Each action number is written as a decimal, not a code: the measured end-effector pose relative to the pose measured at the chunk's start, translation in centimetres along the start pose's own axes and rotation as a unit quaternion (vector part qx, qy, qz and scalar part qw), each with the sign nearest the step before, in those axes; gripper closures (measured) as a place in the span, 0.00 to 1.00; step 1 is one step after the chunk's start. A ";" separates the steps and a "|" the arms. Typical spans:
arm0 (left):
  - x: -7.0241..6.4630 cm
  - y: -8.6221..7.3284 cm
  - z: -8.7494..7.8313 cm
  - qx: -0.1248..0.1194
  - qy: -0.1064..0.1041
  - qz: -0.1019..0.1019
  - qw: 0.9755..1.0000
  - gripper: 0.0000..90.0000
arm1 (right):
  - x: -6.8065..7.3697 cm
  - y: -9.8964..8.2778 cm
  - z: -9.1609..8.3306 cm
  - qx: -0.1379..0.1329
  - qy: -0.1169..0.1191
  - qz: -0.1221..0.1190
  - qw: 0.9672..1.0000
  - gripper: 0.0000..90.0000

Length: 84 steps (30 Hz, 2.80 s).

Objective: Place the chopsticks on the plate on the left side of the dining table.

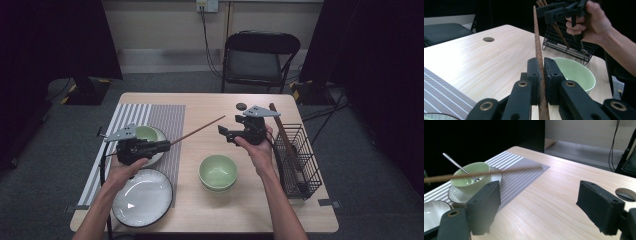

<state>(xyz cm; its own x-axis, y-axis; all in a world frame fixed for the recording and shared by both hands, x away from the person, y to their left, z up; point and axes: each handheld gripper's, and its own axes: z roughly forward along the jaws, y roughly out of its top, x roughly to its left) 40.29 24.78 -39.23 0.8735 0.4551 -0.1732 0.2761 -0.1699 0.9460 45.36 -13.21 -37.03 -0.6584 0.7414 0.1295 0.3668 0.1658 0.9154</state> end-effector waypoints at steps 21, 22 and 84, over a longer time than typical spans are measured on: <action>1.3 -2.8 -4.4 0.025 0.051 -0.022 0.998 0.93 | -1.7 -3.4 0.9 0.056 -0.027 0.017 0.998 0.19; 1.4 -3.0 -4.5 0.024 0.054 -0.020 0.998 0.93 | -1.9 -3.6 0.9 0.058 -0.028 0.021 0.998 0.19; 4.6 -10.5 -8.0 0.108 0.124 -0.075 0.984 0.93 | -4.2 -12.1 3.5 0.172 -0.115 -0.008 0.978 0.18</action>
<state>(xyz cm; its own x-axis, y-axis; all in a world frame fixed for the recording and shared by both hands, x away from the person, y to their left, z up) 38.19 35.60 -47.83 0.6994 0.6836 -0.2087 0.4966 -0.2548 0.8297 45.99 -16.07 -50.00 -0.5155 0.8569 -0.0093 0.5829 0.3586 0.7292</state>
